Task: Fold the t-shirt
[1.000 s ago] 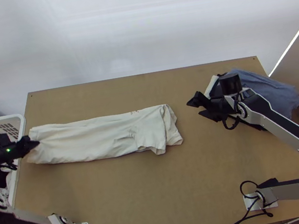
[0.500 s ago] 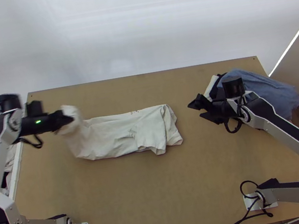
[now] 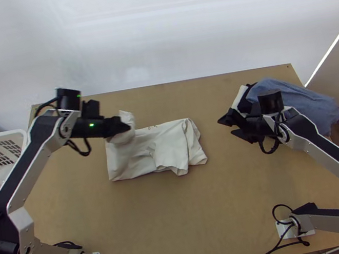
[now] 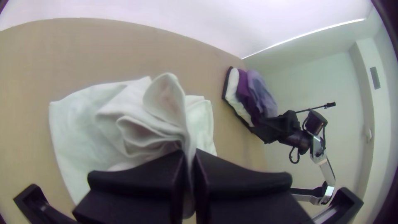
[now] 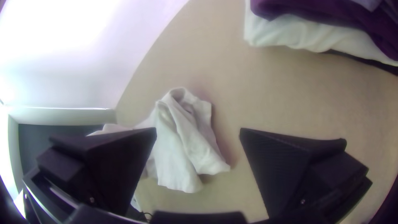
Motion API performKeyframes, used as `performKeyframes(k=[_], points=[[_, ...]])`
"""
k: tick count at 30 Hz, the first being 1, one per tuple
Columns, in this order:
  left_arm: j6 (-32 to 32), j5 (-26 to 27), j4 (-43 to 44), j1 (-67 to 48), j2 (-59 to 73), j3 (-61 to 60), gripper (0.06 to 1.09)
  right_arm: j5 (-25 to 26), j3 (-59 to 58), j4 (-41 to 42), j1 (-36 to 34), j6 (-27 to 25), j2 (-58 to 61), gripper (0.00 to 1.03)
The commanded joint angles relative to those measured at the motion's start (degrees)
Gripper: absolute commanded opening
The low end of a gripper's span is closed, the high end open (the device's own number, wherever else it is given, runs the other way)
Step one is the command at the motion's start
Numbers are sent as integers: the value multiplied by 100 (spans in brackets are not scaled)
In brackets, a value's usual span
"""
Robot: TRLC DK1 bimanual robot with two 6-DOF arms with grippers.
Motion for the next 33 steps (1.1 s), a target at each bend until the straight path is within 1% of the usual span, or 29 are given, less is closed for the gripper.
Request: performKeyframes(k=[1,4,14,15,16,17,18,21,23,28,33], points=[[-427,-32,441,-707,397,288,9,5,-144,0,-125,54,-82,93],[-620,-23,616,-953,599,446,9,5,-188,0,-134,63,-91,93],[-981,-146,1223,-1841,1434,1053,9,31,-188,0,-195,80,-91,93],[-998,-164,1337,-1946,1531,1097,13,31,-188,8,-204,80,-91,93],[-1060,-181,1434,-2043,1628,1123,37,31,-179,17,-213,80,-91,93],[-1086,-173,1671,-2184,1742,1158,89,31,-170,35,-213,80,-91,93],[-1139,-164,1891,-2263,1786,1167,106,31,-179,44,-213,80,-91,93],[-1657,-181,2778,-2421,1821,1193,105,31,-197,79,-213,89,-55,93],[-2026,-190,3112,-2403,1742,1308,105,31,-205,88,-195,89,-29,93],[-2879,-190,3165,-1850,1628,2002,105,40,-249,219,-90,89,68,93],[-3134,-190,3068,-1296,1364,2283,105,49,-249,430,130,89,287,94]])
